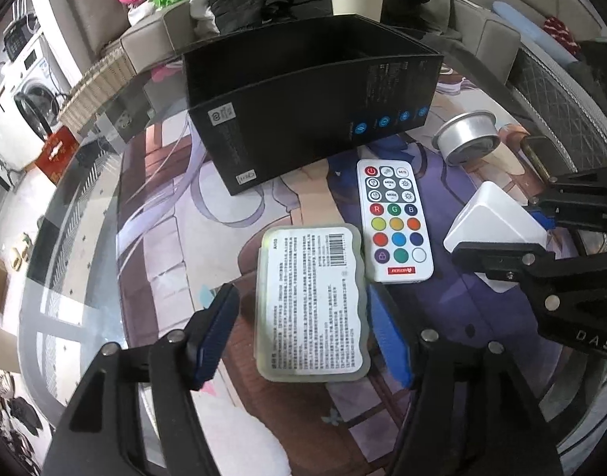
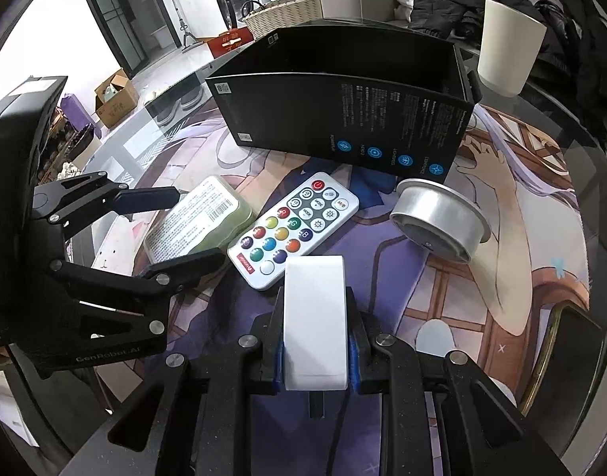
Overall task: Organize rigid objects
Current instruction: 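Close right tool on white charger while left tool grasps green-lidded card pack, then lift charger in right tool and card pack in left tool over box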
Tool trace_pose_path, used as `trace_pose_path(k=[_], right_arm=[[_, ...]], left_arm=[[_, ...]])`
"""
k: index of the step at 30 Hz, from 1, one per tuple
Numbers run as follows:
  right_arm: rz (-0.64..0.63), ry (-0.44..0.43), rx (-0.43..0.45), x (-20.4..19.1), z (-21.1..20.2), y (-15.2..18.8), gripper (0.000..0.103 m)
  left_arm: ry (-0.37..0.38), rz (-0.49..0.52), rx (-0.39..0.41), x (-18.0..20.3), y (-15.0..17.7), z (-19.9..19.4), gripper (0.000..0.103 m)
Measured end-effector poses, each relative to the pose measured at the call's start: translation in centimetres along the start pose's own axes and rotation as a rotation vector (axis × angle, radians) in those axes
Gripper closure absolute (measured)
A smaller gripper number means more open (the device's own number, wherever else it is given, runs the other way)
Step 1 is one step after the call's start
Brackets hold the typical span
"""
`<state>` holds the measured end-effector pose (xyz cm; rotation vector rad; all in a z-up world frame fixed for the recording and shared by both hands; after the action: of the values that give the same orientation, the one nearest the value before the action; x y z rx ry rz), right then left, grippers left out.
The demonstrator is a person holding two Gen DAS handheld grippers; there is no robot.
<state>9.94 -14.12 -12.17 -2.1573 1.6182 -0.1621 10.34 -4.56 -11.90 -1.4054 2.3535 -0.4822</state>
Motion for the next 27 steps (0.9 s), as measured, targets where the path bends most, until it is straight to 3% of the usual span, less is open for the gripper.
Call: trace_pose_path(k=[9,10,12,20,23,27], right_arm=[[0.004,-0.002,-0.003,0.2,-0.1,0.0,0.080],[0.006,-0.004,-0.004,0.2,-0.2,0.0,0.080],[0.008,-0.007,-0.005,0.3,-0.3,0.0,0.080],[0.004,0.005,0.002,0.2,-0.4,-0.1,0.080],[0.007,0.005,0.017,0.2,-0.7,-0.3,0.080],[0.001,-0.021,0.065,-0.1,-1.7,-0.7,0.080]], left_arm=[[0.056,-0.019,-0.014,0.0,0.5,-0.1,0.036],[0.061,-0.020,-0.014,0.0,0.5,0.0,0.037],[0.089,-0.029,-0.014,0.0,0.4,0.0,0.048],[0.097,-0.029,-0.013,-0.1,0.3,-0.1,0.048],[0.091,-0.037,0.014,-0.3,0.1,-0.8,0.048],[0.085,-0.047,0.114,-0.7,-0.8,-3.0,0.048]])
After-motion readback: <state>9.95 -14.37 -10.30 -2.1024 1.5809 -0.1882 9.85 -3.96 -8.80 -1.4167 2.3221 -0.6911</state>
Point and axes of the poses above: each gripper's, at about its wrist camera, not at the fingertips, and z roughly the way its jaws point, x to its right, y to its underside, the point moved 6 cm from there along z, roughly the way its jaws point, and after that the axes turned 8 degrees about z, right-handed, at the moved point
